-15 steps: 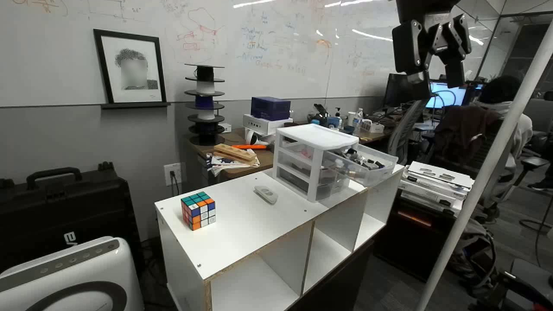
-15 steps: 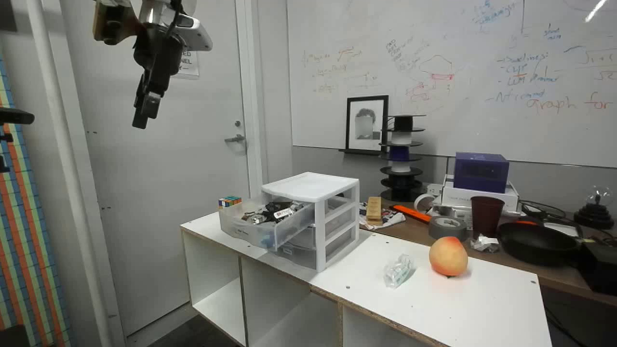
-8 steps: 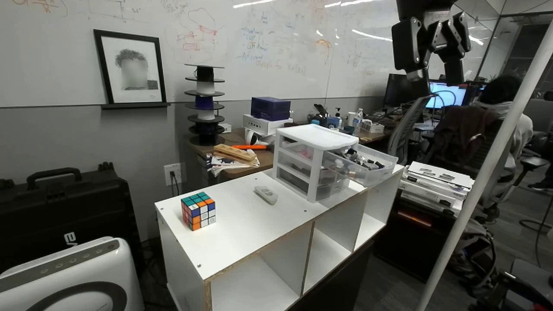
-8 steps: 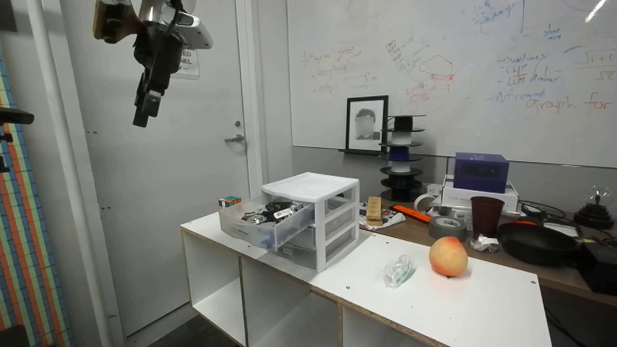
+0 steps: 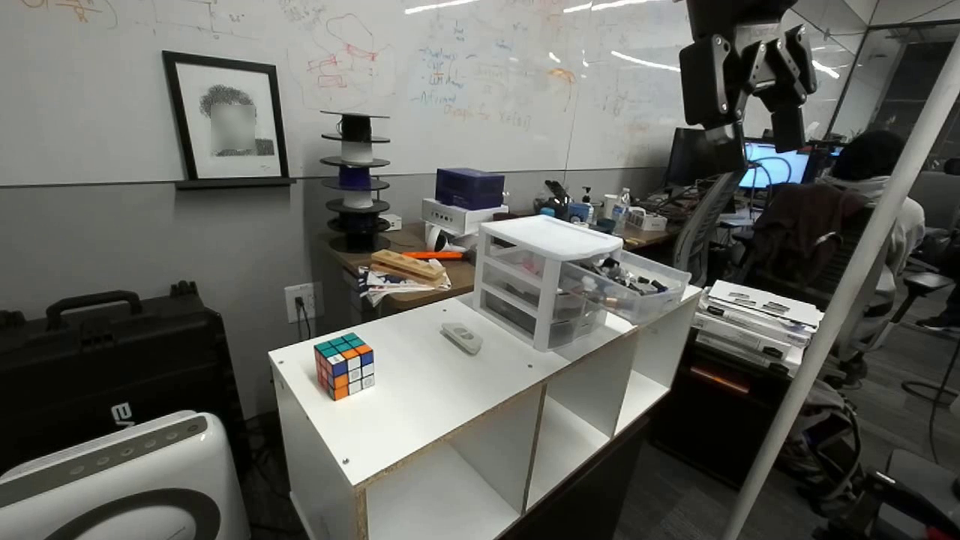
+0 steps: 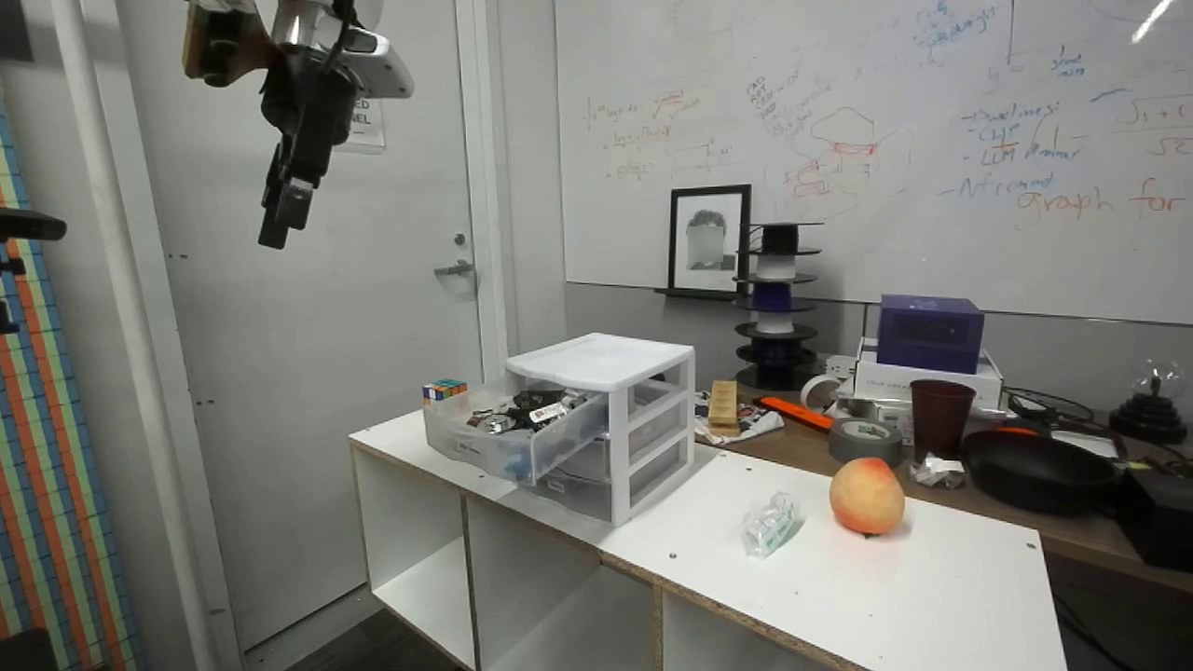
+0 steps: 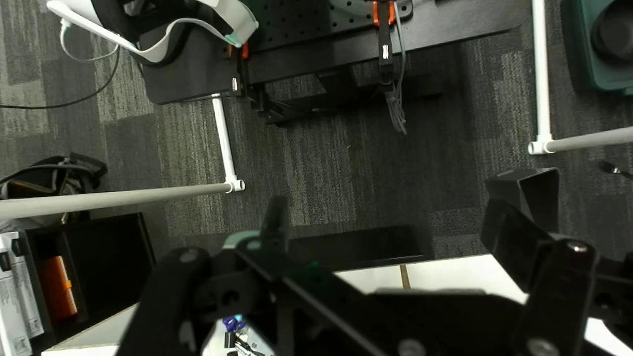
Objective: Put the gray object and the plastic in the open drawer then close the drawer
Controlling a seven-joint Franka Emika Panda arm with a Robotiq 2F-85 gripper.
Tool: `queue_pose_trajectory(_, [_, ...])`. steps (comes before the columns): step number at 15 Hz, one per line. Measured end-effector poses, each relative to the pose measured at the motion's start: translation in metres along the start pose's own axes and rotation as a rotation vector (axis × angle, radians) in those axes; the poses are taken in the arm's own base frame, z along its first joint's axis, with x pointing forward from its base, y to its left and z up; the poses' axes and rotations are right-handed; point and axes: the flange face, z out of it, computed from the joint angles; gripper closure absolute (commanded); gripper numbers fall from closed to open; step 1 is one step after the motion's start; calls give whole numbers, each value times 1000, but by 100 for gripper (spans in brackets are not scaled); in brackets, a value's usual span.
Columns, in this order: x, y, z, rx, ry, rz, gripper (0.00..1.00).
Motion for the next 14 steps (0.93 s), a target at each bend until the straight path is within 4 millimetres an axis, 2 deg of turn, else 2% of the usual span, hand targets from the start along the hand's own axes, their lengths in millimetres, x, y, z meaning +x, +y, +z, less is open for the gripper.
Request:
queue_pose_trajectory(10, [1,0,2,0,-2,1,0])
queue_pose_trajectory(14, [16,2,4,15,14,13,0])
